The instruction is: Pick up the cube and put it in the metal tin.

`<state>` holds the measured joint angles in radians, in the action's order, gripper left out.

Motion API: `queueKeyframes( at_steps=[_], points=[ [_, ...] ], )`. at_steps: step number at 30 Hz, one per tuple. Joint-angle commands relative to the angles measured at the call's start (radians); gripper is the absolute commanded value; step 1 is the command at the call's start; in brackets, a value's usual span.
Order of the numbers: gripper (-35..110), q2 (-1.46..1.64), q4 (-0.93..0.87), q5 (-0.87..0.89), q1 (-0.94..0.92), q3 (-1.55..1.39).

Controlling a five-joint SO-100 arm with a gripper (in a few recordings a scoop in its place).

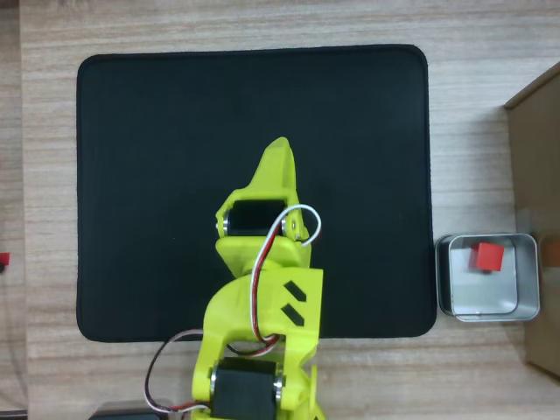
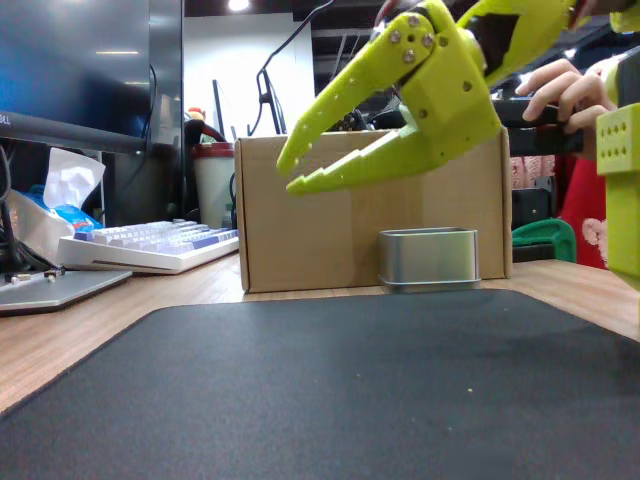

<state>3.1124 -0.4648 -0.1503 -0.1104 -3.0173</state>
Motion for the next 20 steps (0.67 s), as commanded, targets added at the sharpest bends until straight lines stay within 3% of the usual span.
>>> queueKeyframes(
  at_steps=[1,7,14,15,20],
  points=[
    [0,0.035,0.005,-0.02,0.006,-0.018],
    [0,0.123,-0.032,-0.034,0.006,-0.083],
    [0,0.252,-0.235,-0.055,0.014,-0.083],
    [0,0.252,-0.344,-0.061,0.034,-0.083],
    [0,0.252,-0.365,-0.061,0.037,-0.083]
  ],
)
